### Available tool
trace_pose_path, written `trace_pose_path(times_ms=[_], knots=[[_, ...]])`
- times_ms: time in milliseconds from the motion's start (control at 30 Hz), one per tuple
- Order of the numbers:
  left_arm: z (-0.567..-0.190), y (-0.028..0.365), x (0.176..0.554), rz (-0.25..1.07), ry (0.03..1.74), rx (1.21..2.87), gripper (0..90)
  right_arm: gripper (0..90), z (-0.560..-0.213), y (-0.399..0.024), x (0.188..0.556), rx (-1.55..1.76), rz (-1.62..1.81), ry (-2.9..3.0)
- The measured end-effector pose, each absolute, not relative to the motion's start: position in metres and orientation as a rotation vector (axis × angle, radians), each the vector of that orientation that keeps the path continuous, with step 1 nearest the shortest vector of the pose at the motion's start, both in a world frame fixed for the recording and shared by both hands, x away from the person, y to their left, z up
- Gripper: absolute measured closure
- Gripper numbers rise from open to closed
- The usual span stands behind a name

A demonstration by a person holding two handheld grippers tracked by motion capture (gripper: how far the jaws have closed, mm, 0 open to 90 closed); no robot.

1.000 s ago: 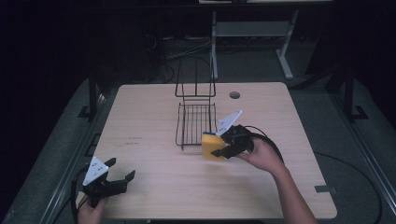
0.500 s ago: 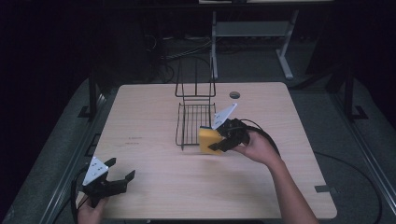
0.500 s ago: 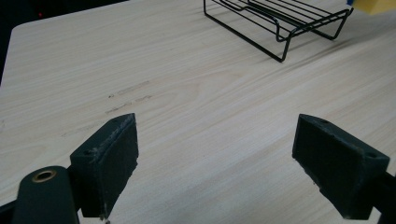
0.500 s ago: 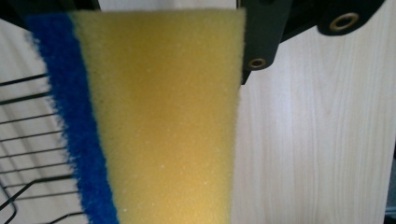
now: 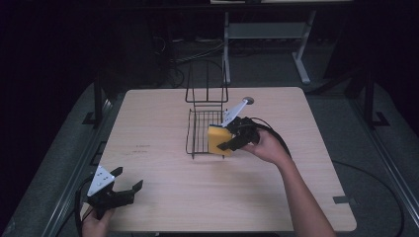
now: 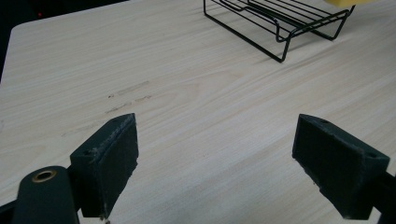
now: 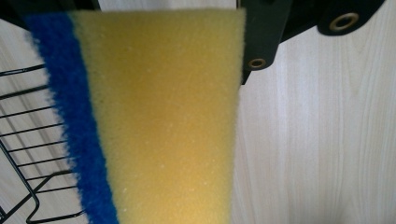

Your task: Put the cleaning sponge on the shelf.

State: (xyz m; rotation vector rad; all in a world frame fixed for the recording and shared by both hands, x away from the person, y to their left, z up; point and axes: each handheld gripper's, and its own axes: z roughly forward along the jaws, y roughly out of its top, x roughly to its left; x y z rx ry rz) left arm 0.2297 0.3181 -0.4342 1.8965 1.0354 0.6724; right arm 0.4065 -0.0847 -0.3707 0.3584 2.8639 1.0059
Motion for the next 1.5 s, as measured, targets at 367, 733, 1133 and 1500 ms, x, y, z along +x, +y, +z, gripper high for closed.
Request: trace_pose_path(times_ms=[367,733,1133,1500], knots=[[-0.434,0.318,0.23,0.667,1.037,1.896,13.8,55.8,-0.38,-0.082,0.427,0.397,1.035,2.869],[-0.434,0.319,0.23,0.669,1.038,1.893,13.8,55.7,-0.379,-0.074,0.443,0.432,1.015,2.875],[-0.434,0.318,0.23,0.665,1.036,1.893,13.8,55.4,-0.388,-0.063,0.468,0.466,1.008,2.885],[-0.434,0.319,0.23,0.666,1.039,1.893,13.8,55.7,-0.395,-0.06,0.471,0.469,1.005,2.88]])
